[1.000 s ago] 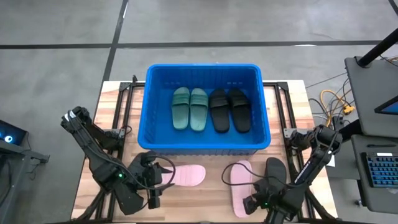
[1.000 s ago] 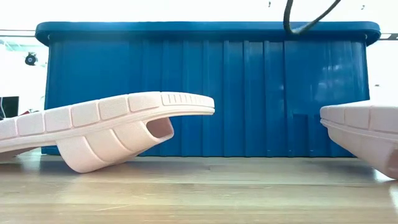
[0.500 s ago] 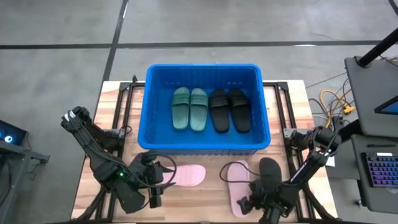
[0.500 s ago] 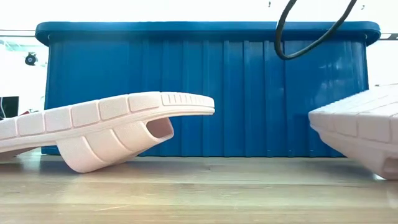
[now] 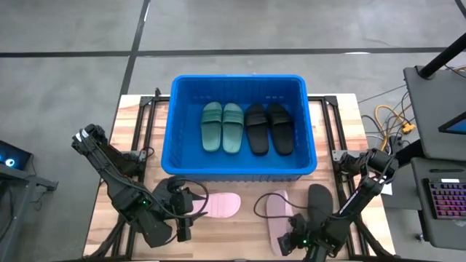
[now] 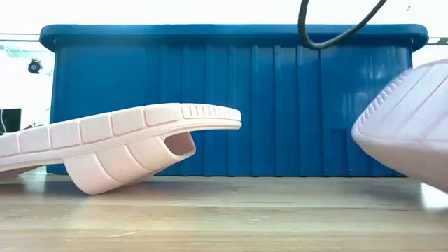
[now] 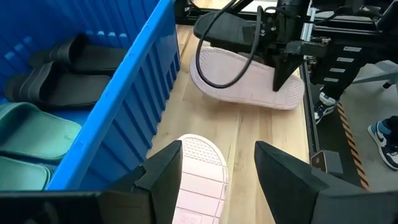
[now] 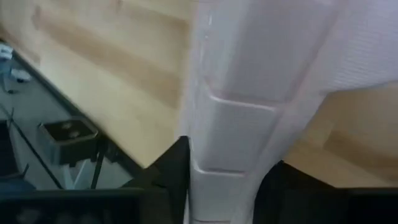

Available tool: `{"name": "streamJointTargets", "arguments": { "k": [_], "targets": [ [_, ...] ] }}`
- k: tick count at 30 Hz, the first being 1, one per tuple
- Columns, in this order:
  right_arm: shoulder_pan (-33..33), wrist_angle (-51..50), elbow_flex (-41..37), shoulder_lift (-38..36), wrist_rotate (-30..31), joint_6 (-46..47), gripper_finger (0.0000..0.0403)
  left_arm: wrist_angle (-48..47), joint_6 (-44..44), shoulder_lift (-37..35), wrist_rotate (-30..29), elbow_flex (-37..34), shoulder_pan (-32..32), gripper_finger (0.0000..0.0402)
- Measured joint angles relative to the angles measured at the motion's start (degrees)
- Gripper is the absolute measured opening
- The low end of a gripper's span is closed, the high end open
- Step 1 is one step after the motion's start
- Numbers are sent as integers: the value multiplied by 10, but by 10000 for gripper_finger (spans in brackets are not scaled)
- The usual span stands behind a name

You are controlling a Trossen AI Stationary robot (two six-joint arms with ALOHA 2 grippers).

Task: Pick and place slides into bin
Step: Put the right pink slide into the bin

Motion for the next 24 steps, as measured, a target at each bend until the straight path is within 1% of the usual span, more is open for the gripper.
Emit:
{"name": "streamJointTargets", "arguments": {
  "k": [3, 6, 10, 13, 19, 24],
  "targets": [
    [1, -4, 18, 0, -12, -16, 78, 4, 7, 0, 0, 0, 2, 185],
    [3, -10, 42, 0, -18, -36, 59, 4, 8, 0, 0, 0, 3, 185],
    [2, -14, 75, -1, -17, -64, 59, 3, 8, 0, -2, 0, 3, 185],
    [2, -25, 114, -2, -16, -96, 59, 3, 8, 0, -2, 0, 3, 185],
    [2, -137, 220, -3, -27, -145, 59, 4, 19, -1, -1, 0, 3, 185],
    [-1, -219, 320, -4, -22, -211, 59, 7, 30, -14, 1, 0, 4, 185]
  ]
}}
